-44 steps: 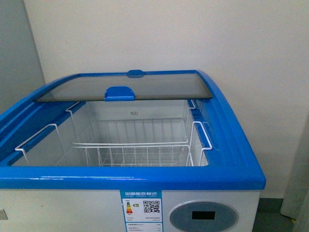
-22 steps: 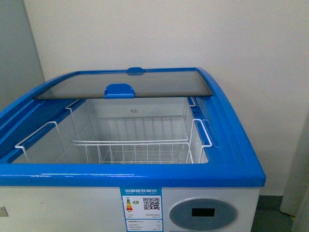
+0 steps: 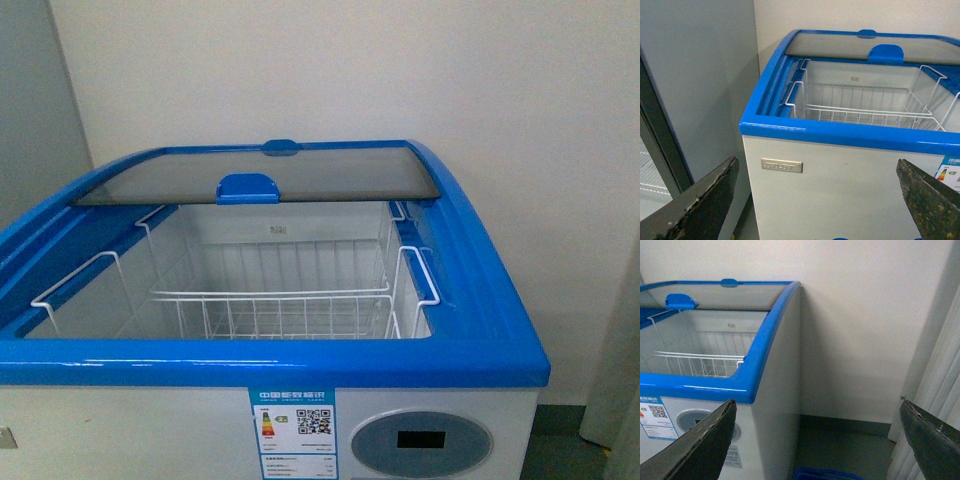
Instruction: Put drink in fridge
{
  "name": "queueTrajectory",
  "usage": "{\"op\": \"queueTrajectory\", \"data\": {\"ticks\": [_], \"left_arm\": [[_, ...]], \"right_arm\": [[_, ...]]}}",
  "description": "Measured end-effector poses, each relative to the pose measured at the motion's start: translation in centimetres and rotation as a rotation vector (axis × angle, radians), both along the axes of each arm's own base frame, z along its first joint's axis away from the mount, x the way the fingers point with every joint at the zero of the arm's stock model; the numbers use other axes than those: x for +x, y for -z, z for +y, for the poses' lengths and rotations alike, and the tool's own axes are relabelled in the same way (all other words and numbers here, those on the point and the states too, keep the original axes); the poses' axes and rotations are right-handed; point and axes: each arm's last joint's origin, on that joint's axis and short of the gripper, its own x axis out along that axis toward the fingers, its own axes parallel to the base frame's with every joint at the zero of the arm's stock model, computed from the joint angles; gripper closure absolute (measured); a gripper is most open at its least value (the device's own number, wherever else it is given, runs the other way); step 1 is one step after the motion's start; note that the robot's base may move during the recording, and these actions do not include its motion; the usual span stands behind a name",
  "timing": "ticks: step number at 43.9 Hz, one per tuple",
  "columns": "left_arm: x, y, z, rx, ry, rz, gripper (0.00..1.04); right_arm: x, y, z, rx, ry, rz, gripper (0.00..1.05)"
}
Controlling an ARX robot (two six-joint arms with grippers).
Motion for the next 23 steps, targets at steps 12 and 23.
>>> {"op": "queueTrajectory", "data": {"ticks": [12, 23], "left_arm": [[0.00, 0.00, 0.00, 0.000, 0.000, 0.000, 0.08], [0.00, 0.00, 0.00, 0.000, 0.000, 0.000, 0.08]], "right_arm": [[0.00, 0.00, 0.00, 0.000, 0.000, 0.000, 0.07], [0.00, 0.00, 0.00, 0.000, 0.000, 0.000, 0.07]]}}
